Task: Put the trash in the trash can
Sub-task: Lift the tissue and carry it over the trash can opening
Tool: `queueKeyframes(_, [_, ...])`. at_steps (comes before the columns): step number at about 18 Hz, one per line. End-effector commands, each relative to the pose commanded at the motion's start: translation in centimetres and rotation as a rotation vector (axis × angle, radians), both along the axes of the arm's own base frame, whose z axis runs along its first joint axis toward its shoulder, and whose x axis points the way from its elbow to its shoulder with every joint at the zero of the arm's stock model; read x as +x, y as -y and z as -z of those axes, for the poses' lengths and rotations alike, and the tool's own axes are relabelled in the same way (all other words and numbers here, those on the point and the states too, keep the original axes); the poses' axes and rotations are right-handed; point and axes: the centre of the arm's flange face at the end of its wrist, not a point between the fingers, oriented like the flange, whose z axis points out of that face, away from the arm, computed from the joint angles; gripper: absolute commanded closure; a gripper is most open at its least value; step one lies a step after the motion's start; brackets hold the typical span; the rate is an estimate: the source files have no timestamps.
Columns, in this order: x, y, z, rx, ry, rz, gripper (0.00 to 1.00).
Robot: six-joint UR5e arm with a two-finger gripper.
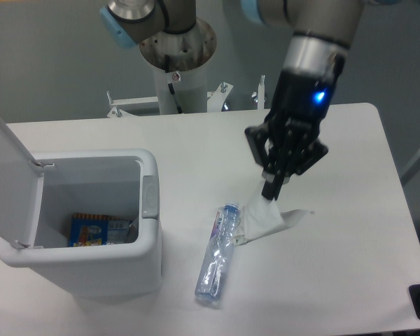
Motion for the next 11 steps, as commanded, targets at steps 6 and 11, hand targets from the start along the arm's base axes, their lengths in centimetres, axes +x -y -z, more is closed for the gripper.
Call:
queueKeyframes(6, [9.2, -3.1, -2.8, 0.044, 0.005, 0.134, 0.98])
queueKeyframes(11, [16.9, -4.2, -1.0, 0.018, 0.03, 0.236, 0.98])
